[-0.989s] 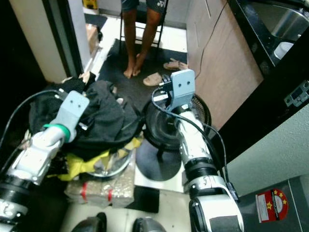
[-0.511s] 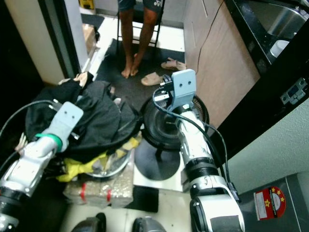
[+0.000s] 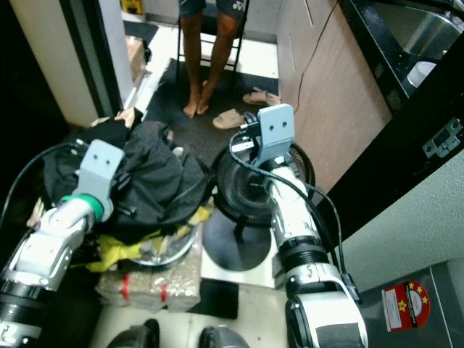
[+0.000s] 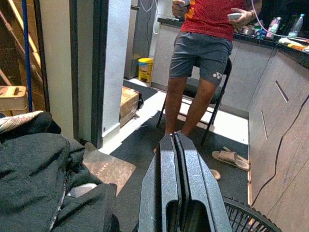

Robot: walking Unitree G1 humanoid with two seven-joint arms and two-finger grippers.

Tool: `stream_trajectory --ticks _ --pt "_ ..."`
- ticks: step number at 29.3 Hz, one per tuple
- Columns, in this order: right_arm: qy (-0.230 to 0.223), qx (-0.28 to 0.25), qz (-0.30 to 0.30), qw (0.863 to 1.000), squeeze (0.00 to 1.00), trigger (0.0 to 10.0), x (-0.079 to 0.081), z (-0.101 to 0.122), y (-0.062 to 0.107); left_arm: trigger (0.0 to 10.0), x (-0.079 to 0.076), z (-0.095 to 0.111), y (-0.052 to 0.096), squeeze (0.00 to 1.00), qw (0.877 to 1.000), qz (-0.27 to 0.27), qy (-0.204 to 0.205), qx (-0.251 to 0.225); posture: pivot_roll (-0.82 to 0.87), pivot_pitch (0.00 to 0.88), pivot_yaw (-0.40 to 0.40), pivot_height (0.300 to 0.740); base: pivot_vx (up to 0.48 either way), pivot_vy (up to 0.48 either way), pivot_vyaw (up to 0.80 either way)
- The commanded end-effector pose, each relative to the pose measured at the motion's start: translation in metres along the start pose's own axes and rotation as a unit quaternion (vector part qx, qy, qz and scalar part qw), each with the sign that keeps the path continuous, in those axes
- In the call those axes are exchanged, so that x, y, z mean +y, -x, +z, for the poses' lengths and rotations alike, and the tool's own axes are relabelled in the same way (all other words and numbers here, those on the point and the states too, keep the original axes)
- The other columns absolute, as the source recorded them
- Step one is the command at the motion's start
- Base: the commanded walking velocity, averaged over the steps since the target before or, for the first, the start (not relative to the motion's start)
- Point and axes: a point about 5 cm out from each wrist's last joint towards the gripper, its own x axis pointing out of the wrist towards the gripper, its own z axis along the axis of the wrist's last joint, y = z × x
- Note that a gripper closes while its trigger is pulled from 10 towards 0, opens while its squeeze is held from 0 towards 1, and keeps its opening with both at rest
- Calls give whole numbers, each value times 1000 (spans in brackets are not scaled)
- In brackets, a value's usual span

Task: Clothes washing

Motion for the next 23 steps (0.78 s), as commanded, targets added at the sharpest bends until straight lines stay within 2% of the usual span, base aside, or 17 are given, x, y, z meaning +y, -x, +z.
stream_trajectory --ticks 1,4,5,6,8,9,12,13,14,15,16,17,18,19,20,21,23 --pt "-3 3 -3 1000 0 10000 -1 -3 2 0 -6 -2 3 0 1000 -10 1 2 48 52 -40 740 0 0 0" --pt "-3 3 -4 1000 0 10000 -2 -2 2 0 -9 1 5 0 1000 -11 4 -9 48 52 -39 740 0 0 0" --pt "-3 2 -4 1000 0 10000 -2 -2 2 0 -14 20 7 0 999 -11 12 -52 47 54 -39 740 0 0 0" --pt "-4 1 -5 1000 0 10000 -2 -1 2 9882 -18 42 8 0 995 -5 25 -101 49 52 -40 740 0 0 0" --pt "-4 -3 -5 1000 0 10000 -2 1 1 10000 -25 82 13 0 981 -6 51 -187 49 52 -40 740 0 0 0" --pt "-4 -3 -5 1000 0 10000 -2 1 1 10000 -25 82 13 0 981 -6 51 -187 49 52 -40 740 0 0 0" --pt "-5 -5 -5 1000 0 10000 -1 2 0 10000 -29 99 17 0 974 -14 63 -218 49 52 -40 740 0 0 0" --pt "-7 -8 -4 1000 0 10000 0 3 -1 10000 -36 140 23 0 955 -33 68 -288 52 44 -38 740 0 0 0" --pt "-8 -10 -4 1000 0 10000 1 4 -3 10000 -42 169 31 0 937 -48 71 -340 53 43 -38 740 0 0 0" --pt "-10 -12 -4 1000 0 10000 2 5 -3 10000 -48 194 39 0 918 -61 70 -385 55 40 -37 740 0 0 0" --pt "-10 -13 -4 1000 0 10000 2 5 -4 10000 -51 208 44 0 907 -69 70 -409 55 40 -37 740 0 0 0" --pt "-10 -13 -4 1000 0 10000 2 5 -4 10000 -51 208 44 0 907 -69 70 -409 55 40 -37 740 0 0 0" --pt "-11 -13 -4 1000 0 10000 3 5 -4 10000 -57 232 50 0 889 -79 55 -448 54 36 -34 740 0 0 0" --pt "-12 -13 -5 1000 0 10000 4 5 -4 10000 -59 239 53 0 882 -83 53 -461 54 34 -33 740 0 0 0" --pt "-12 -13 -5 1000 0 10000 4 5 -4 10000 -59 239 53 0 882 -83 53 -461 54 34 -33 740 0 0 0" --pt "-13 -13 -5 1000 0 10000 4 5 -5 10000 -61 247 56 0 875 -87 50 -474 54 30 -31 740 0 0 0" --pt "-13 -12 -5 1000 0 10000 5 5 -5 10000 -61 251 57 0 871 -89 50 -480 54 30 -31 740 0 0 0"
